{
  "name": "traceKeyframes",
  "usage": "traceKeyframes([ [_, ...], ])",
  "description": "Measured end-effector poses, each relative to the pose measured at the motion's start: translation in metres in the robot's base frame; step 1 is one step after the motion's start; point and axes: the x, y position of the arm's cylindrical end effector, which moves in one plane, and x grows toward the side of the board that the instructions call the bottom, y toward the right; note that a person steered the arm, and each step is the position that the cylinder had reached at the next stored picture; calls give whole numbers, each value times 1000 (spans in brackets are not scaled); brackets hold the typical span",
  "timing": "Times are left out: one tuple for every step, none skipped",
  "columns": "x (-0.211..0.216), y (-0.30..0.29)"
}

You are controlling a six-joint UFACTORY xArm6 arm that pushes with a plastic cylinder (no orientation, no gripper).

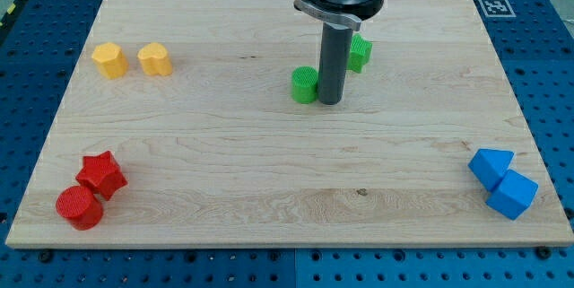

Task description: Push the green star closer to the green circle

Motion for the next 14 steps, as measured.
traceKeyframes([
  [0,0],
  [4,31],
  [4,87],
  [-22,112],
  [-66,112],
  [-83,111],
  [-112,89],
  [-111,83],
  [-95,74],
  [-93,43],
  [-92,16],
  [-86,8],
  [-86,8],
  [-88,21],
])
